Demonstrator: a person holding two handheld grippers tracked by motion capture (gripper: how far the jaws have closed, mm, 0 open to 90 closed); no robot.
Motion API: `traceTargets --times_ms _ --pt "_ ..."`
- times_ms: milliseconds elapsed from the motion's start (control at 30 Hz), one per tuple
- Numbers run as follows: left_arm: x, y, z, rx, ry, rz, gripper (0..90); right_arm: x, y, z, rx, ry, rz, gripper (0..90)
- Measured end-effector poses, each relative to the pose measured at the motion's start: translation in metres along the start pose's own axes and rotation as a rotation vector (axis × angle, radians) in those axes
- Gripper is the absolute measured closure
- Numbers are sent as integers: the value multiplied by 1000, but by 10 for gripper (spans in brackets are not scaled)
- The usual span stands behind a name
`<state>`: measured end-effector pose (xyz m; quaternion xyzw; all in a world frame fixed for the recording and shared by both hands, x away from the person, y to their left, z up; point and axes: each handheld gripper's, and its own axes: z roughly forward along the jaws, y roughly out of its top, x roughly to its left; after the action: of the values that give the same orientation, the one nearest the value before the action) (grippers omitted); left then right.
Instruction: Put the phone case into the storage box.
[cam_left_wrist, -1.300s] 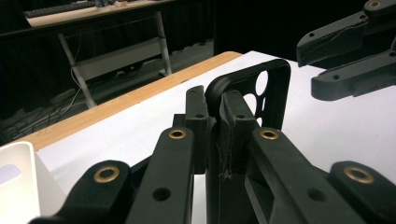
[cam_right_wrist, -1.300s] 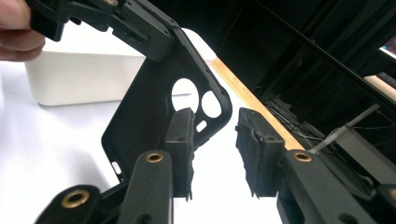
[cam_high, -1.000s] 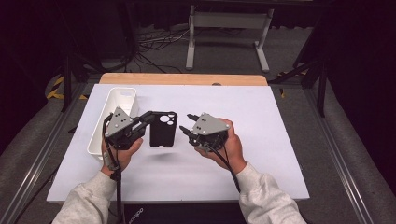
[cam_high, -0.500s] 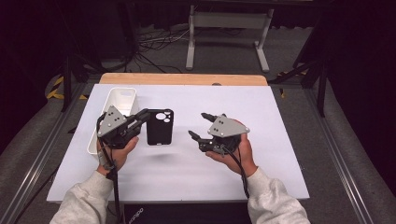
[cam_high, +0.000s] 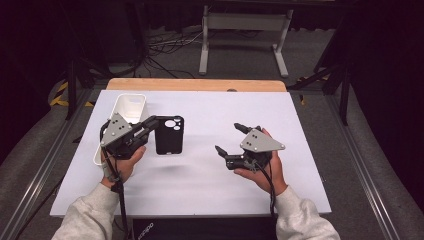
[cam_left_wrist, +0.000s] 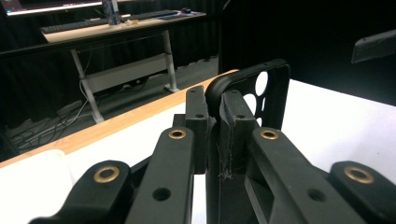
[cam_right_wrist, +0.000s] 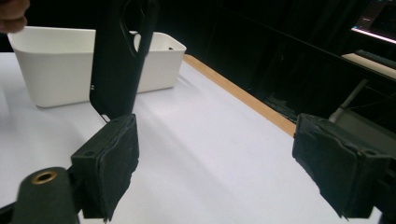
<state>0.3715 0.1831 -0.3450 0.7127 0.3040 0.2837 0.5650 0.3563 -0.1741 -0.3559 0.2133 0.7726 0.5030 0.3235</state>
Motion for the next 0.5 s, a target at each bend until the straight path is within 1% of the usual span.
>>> traceTargets --times_ms 100,233,300,400,500 --pt "1 0 0 -4 1 1 834 -1 -8 -8 -9 -19 5 154" --pt "1 1 -1 1 1 8 834 -4 -15 -14 -11 -27 14 154" --pt "1 1 0 -6 0 7 834 -5 -19 -18 -9 -23 28 154" --pt "2 1 -1 -1 -2 8 834 -5 -23 -24 -6 -38 18 154" --pt "2 1 0 -2 -3 11 834 -5 -27 -30 -12 -37 17 145"
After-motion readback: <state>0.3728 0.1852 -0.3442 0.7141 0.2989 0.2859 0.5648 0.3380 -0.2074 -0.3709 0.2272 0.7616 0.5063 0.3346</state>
